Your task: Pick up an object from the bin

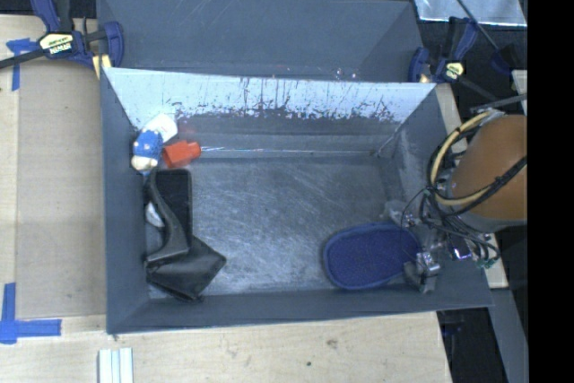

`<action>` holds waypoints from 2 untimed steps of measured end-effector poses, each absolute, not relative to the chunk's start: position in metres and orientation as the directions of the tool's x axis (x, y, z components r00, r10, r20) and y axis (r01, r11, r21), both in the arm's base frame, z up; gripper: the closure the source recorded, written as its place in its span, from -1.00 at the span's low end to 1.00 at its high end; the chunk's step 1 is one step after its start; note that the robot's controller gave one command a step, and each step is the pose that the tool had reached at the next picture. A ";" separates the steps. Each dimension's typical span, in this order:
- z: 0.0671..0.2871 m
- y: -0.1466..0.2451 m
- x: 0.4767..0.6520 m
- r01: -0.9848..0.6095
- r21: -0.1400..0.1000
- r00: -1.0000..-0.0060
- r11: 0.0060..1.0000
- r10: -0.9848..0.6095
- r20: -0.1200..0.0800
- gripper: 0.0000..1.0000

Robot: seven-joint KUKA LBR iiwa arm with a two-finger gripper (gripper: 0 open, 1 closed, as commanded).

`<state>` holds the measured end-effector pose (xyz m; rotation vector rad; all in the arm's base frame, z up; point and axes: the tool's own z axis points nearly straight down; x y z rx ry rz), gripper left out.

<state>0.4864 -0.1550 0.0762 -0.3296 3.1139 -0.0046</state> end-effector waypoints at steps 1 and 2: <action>0.078 -0.154 0.487 -0.210 -0.003 -0.978 0.978 -0.210 -0.013 1.00; 0.245 -0.140 0.517 -0.291 -0.007 -0.957 0.957 -0.291 -0.012 1.00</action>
Offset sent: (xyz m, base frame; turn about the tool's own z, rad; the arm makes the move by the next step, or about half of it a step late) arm 0.0000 0.0000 0.0000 0.0000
